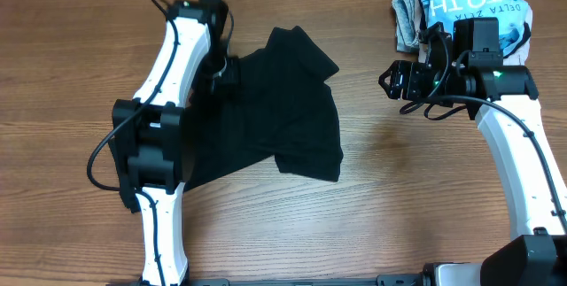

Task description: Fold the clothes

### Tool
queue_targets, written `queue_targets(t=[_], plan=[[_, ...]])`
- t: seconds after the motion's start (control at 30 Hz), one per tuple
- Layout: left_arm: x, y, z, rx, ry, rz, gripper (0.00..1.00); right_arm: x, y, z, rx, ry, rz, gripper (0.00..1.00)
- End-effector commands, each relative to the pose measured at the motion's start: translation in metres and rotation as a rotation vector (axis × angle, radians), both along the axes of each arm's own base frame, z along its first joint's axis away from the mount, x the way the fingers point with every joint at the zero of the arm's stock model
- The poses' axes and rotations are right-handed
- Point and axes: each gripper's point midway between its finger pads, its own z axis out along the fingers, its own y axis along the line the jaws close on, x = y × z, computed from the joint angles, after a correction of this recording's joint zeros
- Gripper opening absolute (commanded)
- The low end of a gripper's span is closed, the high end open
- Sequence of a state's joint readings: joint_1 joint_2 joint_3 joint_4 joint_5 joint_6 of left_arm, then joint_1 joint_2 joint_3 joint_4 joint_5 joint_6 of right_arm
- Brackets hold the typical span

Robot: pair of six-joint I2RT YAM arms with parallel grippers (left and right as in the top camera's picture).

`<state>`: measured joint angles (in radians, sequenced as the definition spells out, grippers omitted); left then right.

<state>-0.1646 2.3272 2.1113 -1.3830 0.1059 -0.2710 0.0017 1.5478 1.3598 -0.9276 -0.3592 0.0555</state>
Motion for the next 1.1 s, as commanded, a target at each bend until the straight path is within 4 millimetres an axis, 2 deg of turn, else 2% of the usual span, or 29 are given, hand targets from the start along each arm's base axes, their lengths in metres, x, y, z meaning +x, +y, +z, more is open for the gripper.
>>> queue_targets(t=[0.0, 0.13, 0.27, 0.37, 0.4, 0.43, 0.5, 0.53, 0.6, 0.73, 0.97, 1.07], plan=[[0.034, 0.002, 0.035, 0.024, -0.155, -0.046, 0.04, 0.005, 0.001, 0.006, -0.002, -0.021, 0.002, 0.82], [0.074, 0.017, 0.073, 0.124, -0.348, -0.031, 0.04, 0.005, 0.001, 0.006, -0.002, -0.020, 0.002, 0.82], [0.113, 0.037, 0.095, 0.265, -0.530, -0.049, 0.04, 0.005, 0.001, 0.006, -0.002, -0.021, 0.003, 0.81], [0.143, 0.054, 0.110, 0.366, -0.667, 0.003, 0.04, 0.005, 0.001, 0.006, -0.002, -0.021, 0.002, 0.81], [0.150, 0.056, 0.115, 0.376, -0.704, 0.017, 0.11, 0.005, 0.001, 0.006, -0.002, -0.021, 0.002, 0.82], [0.157, 0.059, 0.122, 0.394, -0.741, 0.028, 0.30, 0.005, 0.001, 0.006, -0.002, -0.021, 0.002, 0.81], [0.164, 0.062, 0.130, 0.411, -0.782, 0.046, 0.82, 0.005, 0.001, 0.006, -0.002, -0.021, 0.002, 0.81], [0.164, 0.062, 0.133, 0.410, -0.789, 0.048, 0.96, 0.005, 0.001, 0.006, -0.002, -0.022, 0.002, 0.81], [0.160, 0.059, 0.136, 0.393, -0.780, 0.043, 1.00, 0.005, 0.001, 0.006, -0.002, -0.022, 0.002, 0.82], [0.132, 0.048, 0.148, 0.309, -0.703, -0.006, 1.00, 0.006, 0.001, 0.007, -0.001, -0.029, 0.002, 0.75], [0.052, 0.031, 0.193, 0.159, -0.566, -0.076, 1.00, 0.003, 0.011, 0.023, 0.055, -0.057, 0.028, 0.73], [0.024, 0.031, 0.211, 0.127, -0.540, -0.030, 1.00, -0.004, 0.012, 0.031, 0.074, -0.055, 0.002, 0.81]])
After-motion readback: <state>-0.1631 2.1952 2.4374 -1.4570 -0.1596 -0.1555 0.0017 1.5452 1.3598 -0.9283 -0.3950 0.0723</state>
